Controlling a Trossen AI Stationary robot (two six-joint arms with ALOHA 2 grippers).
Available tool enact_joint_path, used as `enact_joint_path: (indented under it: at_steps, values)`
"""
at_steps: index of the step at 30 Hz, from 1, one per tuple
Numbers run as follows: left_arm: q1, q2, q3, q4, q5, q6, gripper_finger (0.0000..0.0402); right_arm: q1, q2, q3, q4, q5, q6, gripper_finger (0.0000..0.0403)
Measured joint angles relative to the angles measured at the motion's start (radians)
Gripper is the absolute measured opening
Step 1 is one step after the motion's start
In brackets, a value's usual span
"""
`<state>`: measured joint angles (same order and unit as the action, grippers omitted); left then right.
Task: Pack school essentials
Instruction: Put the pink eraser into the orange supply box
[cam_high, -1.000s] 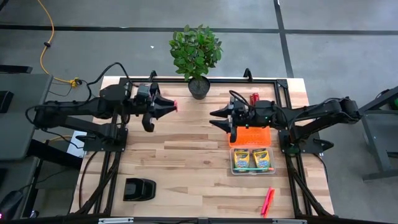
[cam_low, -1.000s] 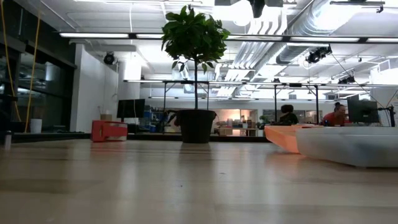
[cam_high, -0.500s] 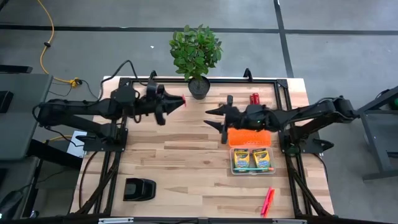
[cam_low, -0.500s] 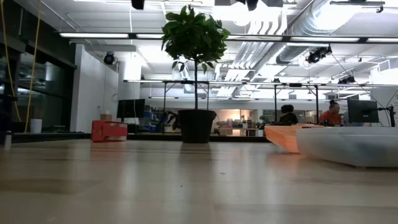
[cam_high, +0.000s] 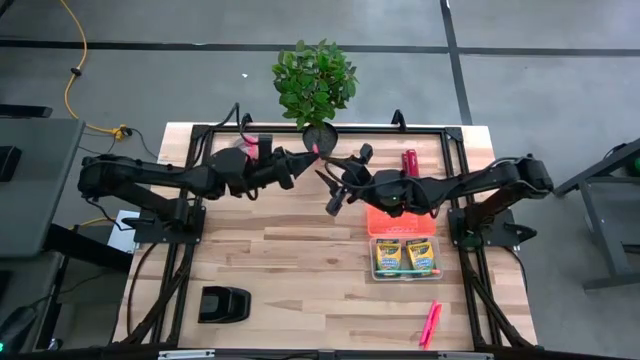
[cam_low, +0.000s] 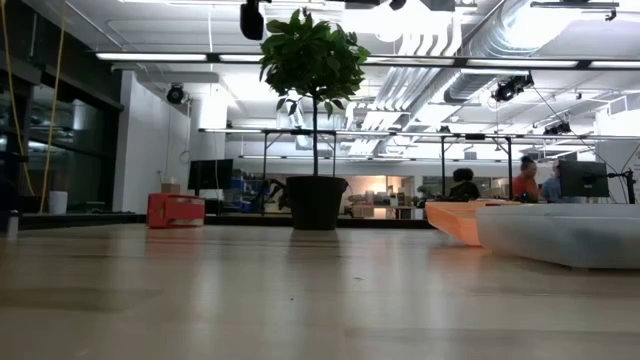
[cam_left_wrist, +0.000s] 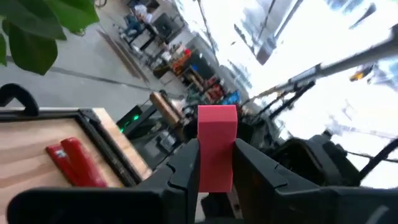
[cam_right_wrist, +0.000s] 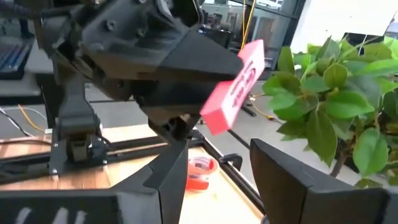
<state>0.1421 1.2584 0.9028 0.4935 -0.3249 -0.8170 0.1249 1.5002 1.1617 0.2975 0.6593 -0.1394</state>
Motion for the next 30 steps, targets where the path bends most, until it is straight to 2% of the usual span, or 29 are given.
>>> enact_joint_path:
  at_steps: [6, 10, 13, 17, 30]
  values:
    - [0.0, 0.006, 0.0, 0.024, -0.023, -0.021, 0.0074, 0.0, 0.0, 0.021, 0.035, -0.005, -0.033, 0.0165]
    - [-0.009, 0.007, 0.0, 0.022, -0.042, -0.044, 0.0074, -0.001, 0.001, 0.023, 0.084, 0.043, -0.098, 0.0165]
    - [-0.02, 0.007, 0.0, 0.024, -0.071, -0.047, 0.0074, -0.01, 0.001, 0.023, 0.103, 0.042, -0.129, 0.0165]
    - [-0.032, 0.016, 0.0, 0.034, -0.107, -0.088, 0.0074, -0.027, 0.001, 0.023, 0.113, -0.004, -0.12, 0.0165]
    - [-0.034, 0.111, 0.0, 0.203, -0.109, -0.176, 0.0074, -0.048, 0.0, 0.023, 0.105, -0.002, -0.102, 0.0161]
